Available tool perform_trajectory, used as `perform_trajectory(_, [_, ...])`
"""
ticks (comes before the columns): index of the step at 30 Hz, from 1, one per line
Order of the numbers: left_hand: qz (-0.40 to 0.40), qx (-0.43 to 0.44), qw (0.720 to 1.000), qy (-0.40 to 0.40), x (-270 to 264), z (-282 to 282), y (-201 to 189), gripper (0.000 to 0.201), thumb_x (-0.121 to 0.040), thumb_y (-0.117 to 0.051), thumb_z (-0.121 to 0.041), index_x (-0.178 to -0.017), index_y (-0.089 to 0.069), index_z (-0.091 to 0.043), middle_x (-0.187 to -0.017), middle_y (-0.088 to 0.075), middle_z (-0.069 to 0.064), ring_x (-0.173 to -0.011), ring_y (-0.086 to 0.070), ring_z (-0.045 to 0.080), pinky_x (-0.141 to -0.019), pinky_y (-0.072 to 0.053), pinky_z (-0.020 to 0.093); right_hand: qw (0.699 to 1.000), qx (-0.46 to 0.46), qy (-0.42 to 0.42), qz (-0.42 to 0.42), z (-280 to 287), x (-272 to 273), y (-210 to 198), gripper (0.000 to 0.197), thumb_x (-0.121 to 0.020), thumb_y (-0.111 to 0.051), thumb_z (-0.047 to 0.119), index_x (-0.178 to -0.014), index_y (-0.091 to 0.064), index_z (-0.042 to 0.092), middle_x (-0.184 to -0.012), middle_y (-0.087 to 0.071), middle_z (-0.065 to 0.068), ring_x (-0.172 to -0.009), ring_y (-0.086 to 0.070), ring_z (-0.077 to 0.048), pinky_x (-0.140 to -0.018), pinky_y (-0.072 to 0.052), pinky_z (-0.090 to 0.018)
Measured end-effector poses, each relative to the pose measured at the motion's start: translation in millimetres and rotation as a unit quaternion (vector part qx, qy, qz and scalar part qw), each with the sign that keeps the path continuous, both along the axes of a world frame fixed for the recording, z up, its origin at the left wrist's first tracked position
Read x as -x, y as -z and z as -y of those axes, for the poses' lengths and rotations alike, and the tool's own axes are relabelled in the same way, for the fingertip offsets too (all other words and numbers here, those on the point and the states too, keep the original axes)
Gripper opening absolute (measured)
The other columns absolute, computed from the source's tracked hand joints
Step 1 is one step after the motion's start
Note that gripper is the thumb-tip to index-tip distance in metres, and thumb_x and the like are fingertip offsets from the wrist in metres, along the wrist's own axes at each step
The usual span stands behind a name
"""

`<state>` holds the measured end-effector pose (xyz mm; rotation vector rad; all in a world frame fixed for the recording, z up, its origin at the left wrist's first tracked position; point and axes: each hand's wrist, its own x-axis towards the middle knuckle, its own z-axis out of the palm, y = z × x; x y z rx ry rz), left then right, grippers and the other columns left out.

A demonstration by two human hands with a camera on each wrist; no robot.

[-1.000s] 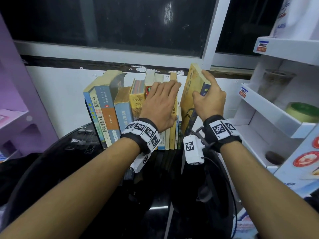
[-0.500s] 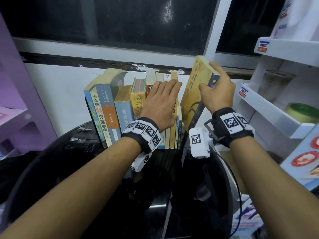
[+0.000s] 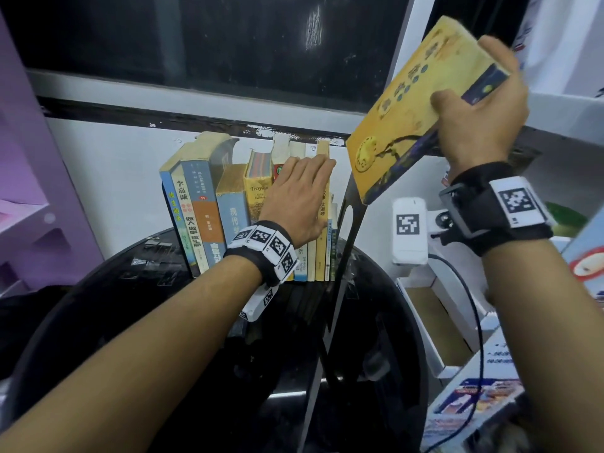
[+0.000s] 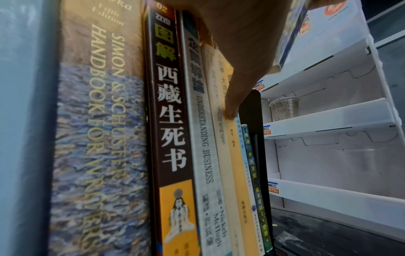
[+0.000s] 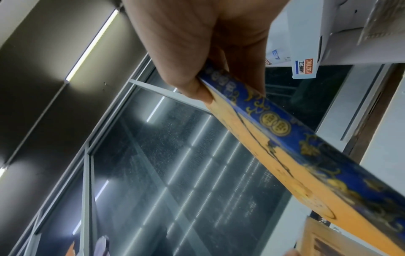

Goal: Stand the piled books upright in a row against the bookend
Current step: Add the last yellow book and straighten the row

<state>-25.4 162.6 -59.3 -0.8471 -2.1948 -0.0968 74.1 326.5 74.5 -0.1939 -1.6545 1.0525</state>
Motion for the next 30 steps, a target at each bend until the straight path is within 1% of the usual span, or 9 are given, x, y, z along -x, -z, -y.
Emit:
perform_trajectory(4, [0.0,0.007,1.0,-0.008,-1.1,1.2,0.0,0.099,-0.067,-0.073,-0.052,-0.144,-0.028,-0.008,-0.145,-0.038,0.009,-0.131,-0.037,0.026,-0.116,-0.017,0.039,0.999,0.027,-0.013,-0.013,-1.1,-0.3,-1.9,0.057,-0.073,-0.065,0.007,-0.124,-0.053,0.028,-0.089,-0.054,0.027,-0.071,-0.056,0.019,-0.081,-0.053,-0.017])
perform_trajectory(9, [0.002,0.009,1.0,-0.008,-1.6,2.5,-0.1,0.099,-0.068,-0.074,-0.049,-0.145,-0.027,-0.009,-0.146,-0.037,0.009,-0.132,-0.037,0.026,-0.116,-0.016,0.038,0.999,0.047,-0.022,0.004,-4.6,11.5,23.2,0.06,-0.075,-0.067,0.006,-0.13,-0.053,0.023,-0.091,-0.055,0.028,-0.075,-0.055,0.021,-0.08,-0.048,-0.008])
perform_trajectory(12, [-0.003,0.01,1.0,-0.011,-0.5,3.6,0.6,0.1,-0.066,-0.074,-0.051,-0.145,-0.028,-0.008,-0.145,-0.039,0.01,-0.131,-0.038,0.026,-0.116,-0.017,0.039,0.998,0.059,-0.013,0.017,-9.6,18.8,42.2,0.061,-0.077,-0.067,0.004,-0.133,-0.053,0.023,-0.098,-0.06,0.018,-0.08,-0.059,0.01,-0.073,-0.045,-0.002])
perform_trajectory(16, [-0.003,0.009,1.0,-0.012,0.4,3.0,1.5,0.1,-0.067,-0.073,-0.051,-0.145,-0.028,-0.008,-0.145,-0.038,0.01,-0.131,-0.038,0.026,-0.116,-0.017,0.039,0.996,0.081,-0.012,0.031,-13.5,26.7,63.6,0.06,-0.078,-0.067,0.003,-0.132,-0.052,0.025,-0.099,-0.058,0.02,-0.092,-0.062,-0.001,-0.089,-0.054,-0.026])
perform_trajectory(20, [-0.001,0.005,1.0,-0.008,0.5,3.6,1.2,0.1,-0.068,-0.073,-0.05,-0.145,-0.026,-0.009,-0.146,-0.037,0.009,-0.133,-0.036,0.026,-0.117,-0.014,0.038,0.997,0.064,-0.014,0.038,-12.4,34.6,76.8,0.061,-0.081,-0.064,0.0,-0.135,-0.05,0.023,-0.104,-0.055,0.016,-0.09,-0.058,0.001,-0.076,-0.05,-0.007])
perform_trajectory(22, [0.003,0.004,1.0,-0.006,1.2,4.0,1.6,0.1,-0.068,-0.073,-0.05,-0.146,-0.025,-0.01,-0.146,-0.037,0.009,-0.134,-0.035,0.026,-0.117,-0.013,0.038,0.997,0.045,-0.012,0.056,-9.3,37.8,82.6,0.062,-0.083,-0.063,0.002,-0.137,-0.048,0.026,-0.101,-0.054,0.015,-0.084,-0.058,0.001,-0.069,-0.049,-0.005])
perform_trajectory(24, [0.001,0.003,1.0,-0.006,1.8,4.4,2.2,0.1,-0.067,-0.073,-0.051,-0.145,-0.026,-0.01,-0.145,-0.037,0.008,-0.133,-0.036,0.025,-0.117,-0.014,0.038,0.997,0.036,-0.005,0.074,-6.3,40.8,88.5,0.062,-0.084,-0.062,0.003,-0.139,-0.047,0.028,-0.099,-0.055,0.011,-0.083,-0.059,-0.002,-0.069,-0.052,-0.009])
perform_trajectory(27, [-0.001,0.001,1.0,-0.005,2.8,4.2,2.8,0.101,-0.066,-0.074,-0.051,-0.145,-0.027,-0.01,-0.144,-0.039,0.008,-0.132,-0.037,0.026,-0.117,-0.015,0.039,0.994,0.027,0.008,0.102,-1.7,43.7,96.1,0.063,-0.085,-0.062,0.006,-0.139,-0.045,0.034,-0.102,-0.055,0.005,-0.084,-0.061,-0.005,-0.078,-0.058,-0.027])
perform_trajectory(30, [-0.001,0.001,1.0,-0.003,3.1,3.9,3.4,0.1,-0.067,-0.073,-0.051,-0.145,-0.026,-0.01,-0.145,-0.038,0.009,-0.132,-0.036,0.026,-0.117,-0.014,0.039,0.992,0.01,0.024,0.123,4.1,48.0,104.7,0.063,-0.085,-0.061,0.012,-0.14,-0.042,0.037,-0.099,-0.058,0.003,-0.085,-0.062,-0.011,-0.079,-0.059,-0.035])
